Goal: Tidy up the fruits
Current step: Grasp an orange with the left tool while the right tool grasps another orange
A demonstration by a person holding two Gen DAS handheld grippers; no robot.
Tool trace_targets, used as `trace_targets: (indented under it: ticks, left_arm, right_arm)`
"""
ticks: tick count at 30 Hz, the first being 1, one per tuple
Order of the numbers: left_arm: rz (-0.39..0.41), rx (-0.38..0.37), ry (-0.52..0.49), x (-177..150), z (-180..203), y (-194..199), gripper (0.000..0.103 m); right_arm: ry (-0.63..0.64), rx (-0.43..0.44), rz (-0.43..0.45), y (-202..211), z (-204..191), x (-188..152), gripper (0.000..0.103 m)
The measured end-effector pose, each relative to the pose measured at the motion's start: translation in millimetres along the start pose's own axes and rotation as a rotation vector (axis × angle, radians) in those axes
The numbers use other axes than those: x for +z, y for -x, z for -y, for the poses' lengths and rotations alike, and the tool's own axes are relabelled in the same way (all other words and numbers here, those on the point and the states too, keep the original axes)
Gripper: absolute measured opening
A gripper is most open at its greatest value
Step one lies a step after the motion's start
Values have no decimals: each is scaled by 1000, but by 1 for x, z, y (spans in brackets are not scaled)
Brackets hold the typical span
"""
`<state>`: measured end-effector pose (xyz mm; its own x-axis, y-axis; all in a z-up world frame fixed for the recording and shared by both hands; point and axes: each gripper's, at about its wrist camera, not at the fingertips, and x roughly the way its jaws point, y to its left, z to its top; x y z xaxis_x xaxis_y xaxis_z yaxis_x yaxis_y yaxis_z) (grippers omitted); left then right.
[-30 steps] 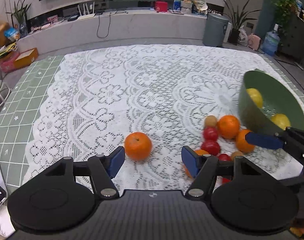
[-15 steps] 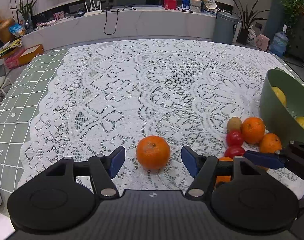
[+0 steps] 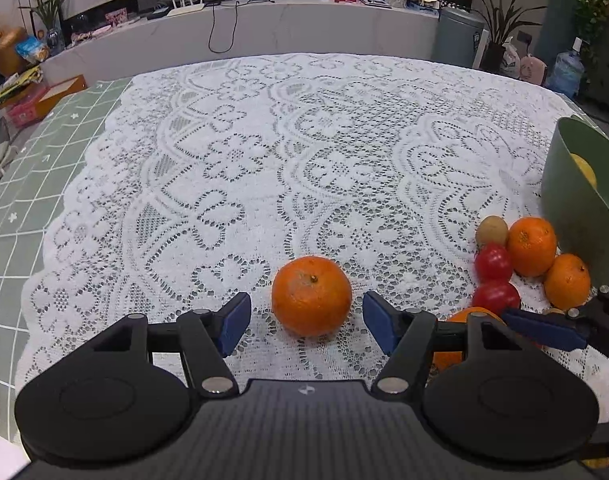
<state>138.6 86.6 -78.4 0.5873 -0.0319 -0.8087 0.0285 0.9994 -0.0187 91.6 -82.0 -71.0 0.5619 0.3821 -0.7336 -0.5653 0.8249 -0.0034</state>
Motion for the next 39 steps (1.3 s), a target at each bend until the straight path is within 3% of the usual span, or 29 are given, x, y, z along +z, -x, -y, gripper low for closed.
trace_targets:
  ticks: [9,20,31,39]
  left_arm:
    - [2,-35,32,0,-2,-4,50]
    - [40,-34,69,-2,-8,3,48]
    - [111,-67,79,-5,1,35,48]
    - [185,-101,90,0,20,71,48]
  right_arm:
    - [0,-2,-3,-1,-1,0,43]
    - [-9,9,14,4,1,-1,42]
    - [-62,-11,120,35,15,-1,41]
    - [-140,-70,202,69,47,-2,41]
